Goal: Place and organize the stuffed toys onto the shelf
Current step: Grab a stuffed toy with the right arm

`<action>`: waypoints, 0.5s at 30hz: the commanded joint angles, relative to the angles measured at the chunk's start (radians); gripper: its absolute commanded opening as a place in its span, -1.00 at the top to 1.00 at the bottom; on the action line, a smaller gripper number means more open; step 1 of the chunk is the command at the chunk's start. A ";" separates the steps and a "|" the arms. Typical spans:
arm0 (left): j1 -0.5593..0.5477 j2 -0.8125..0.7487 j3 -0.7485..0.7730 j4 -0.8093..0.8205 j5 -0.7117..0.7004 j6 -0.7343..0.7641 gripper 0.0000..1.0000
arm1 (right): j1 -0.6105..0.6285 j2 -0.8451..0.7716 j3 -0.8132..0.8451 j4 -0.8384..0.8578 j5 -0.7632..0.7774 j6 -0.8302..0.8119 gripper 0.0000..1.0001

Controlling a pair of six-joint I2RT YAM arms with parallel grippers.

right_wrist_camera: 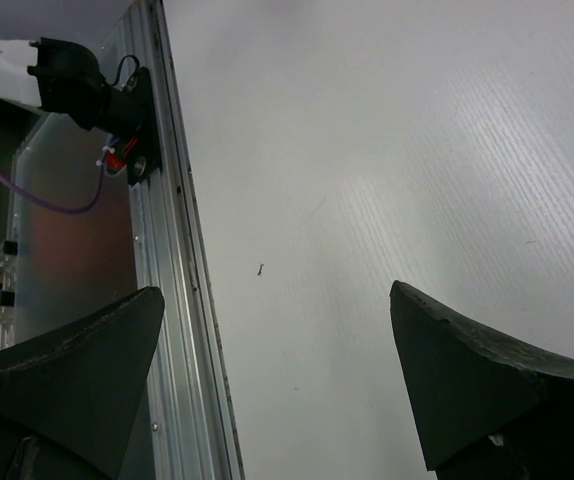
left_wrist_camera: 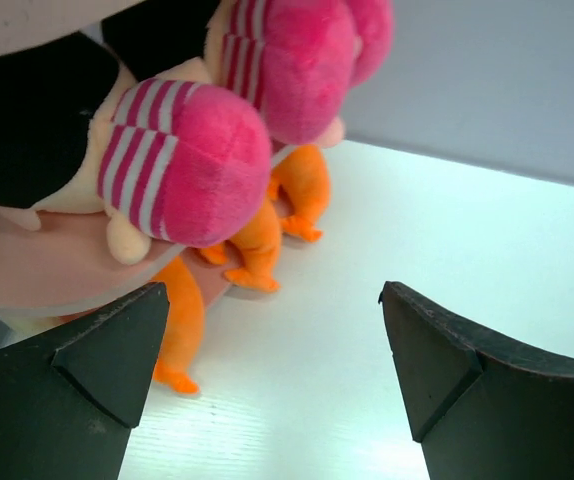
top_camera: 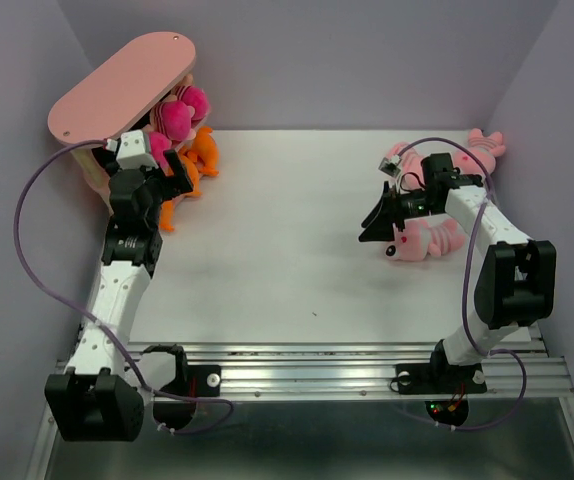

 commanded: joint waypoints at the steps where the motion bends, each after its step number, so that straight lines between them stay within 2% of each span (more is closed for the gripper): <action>1: -0.007 -0.100 0.100 -0.153 0.179 -0.080 -0.98 | -0.006 -0.024 0.051 -0.020 0.015 -0.031 -1.00; 3: -0.035 -0.100 0.230 -0.300 0.183 -0.079 -0.98 | -0.006 -0.024 0.058 -0.020 0.054 -0.031 -1.00; 4: -0.049 -0.087 0.322 -0.334 0.177 -0.076 -0.98 | -0.006 -0.024 0.059 -0.014 0.087 -0.029 -1.00; 6: -0.069 -0.076 0.402 -0.384 0.171 -0.091 -0.98 | -0.006 -0.030 0.056 0.012 0.120 -0.020 -1.00; 11: -0.069 -0.015 0.597 -0.366 0.229 -0.194 -0.98 | -0.015 -0.078 0.022 0.109 0.235 0.052 -1.00; 15: -0.091 0.064 0.717 -0.398 0.281 -0.194 -0.98 | -0.035 -0.093 0.013 0.138 0.301 0.078 -1.00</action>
